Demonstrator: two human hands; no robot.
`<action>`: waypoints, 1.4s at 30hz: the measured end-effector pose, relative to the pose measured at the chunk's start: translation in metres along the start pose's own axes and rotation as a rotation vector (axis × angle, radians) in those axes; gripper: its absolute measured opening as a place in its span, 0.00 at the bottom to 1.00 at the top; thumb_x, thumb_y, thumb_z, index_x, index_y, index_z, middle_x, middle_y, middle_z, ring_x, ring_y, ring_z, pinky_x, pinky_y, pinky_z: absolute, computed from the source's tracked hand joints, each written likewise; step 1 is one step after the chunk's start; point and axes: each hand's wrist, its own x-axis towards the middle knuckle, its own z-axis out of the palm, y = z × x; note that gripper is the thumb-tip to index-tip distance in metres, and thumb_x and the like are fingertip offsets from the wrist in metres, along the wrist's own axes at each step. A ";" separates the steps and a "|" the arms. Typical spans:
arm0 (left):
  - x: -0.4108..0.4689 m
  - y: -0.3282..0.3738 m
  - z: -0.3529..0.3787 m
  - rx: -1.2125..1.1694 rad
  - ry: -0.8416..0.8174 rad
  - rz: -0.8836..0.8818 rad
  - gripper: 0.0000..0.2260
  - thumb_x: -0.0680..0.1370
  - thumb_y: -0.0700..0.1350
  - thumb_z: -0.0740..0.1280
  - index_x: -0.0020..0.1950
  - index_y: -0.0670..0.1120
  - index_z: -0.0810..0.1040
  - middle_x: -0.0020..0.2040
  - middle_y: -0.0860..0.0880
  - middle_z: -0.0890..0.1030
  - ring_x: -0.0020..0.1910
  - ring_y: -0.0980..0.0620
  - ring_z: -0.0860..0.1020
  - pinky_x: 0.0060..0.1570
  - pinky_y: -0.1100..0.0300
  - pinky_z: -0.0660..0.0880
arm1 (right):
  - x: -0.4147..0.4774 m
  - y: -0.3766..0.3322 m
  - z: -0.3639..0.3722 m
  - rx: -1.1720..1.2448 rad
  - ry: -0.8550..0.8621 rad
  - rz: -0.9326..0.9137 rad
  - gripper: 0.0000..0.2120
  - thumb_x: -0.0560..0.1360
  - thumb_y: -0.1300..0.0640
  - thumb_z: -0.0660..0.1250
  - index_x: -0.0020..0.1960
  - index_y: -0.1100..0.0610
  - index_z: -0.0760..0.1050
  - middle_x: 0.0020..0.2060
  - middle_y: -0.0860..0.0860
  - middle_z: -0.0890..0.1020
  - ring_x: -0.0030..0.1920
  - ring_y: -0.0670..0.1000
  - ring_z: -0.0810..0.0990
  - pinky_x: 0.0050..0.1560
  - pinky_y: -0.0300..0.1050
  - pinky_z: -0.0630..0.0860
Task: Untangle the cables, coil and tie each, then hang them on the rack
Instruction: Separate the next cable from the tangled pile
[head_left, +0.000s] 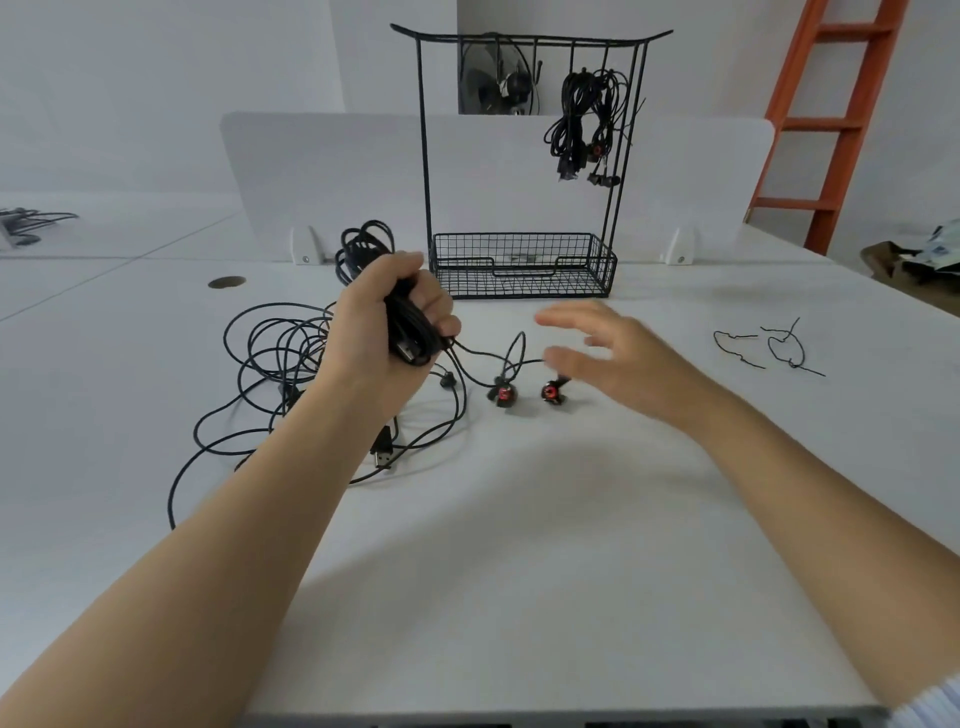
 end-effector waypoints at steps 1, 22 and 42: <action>-0.001 0.000 0.002 0.011 -0.036 -0.009 0.16 0.78 0.38 0.54 0.30 0.46 0.61 0.23 0.52 0.61 0.22 0.55 0.59 0.23 0.66 0.61 | -0.001 -0.006 0.009 -0.034 -0.051 -0.066 0.21 0.73 0.52 0.68 0.64 0.54 0.71 0.59 0.41 0.69 0.61 0.37 0.65 0.58 0.20 0.57; 0.006 0.010 -0.012 -0.189 0.008 -0.083 0.11 0.69 0.40 0.60 0.26 0.46 0.64 0.23 0.52 0.60 0.21 0.56 0.59 0.21 0.67 0.59 | -0.006 -0.021 0.014 0.344 -0.169 0.091 0.05 0.76 0.61 0.64 0.41 0.55 0.75 0.21 0.45 0.66 0.21 0.43 0.64 0.24 0.33 0.65; -0.004 -0.012 -0.013 1.359 -0.380 -0.558 0.22 0.64 0.58 0.74 0.28 0.45 0.68 0.23 0.49 0.71 0.22 0.53 0.65 0.23 0.64 0.63 | -0.006 -0.006 -0.014 0.606 -0.311 0.146 0.02 0.68 0.63 0.69 0.38 0.62 0.78 0.19 0.46 0.63 0.21 0.43 0.58 0.23 0.33 0.55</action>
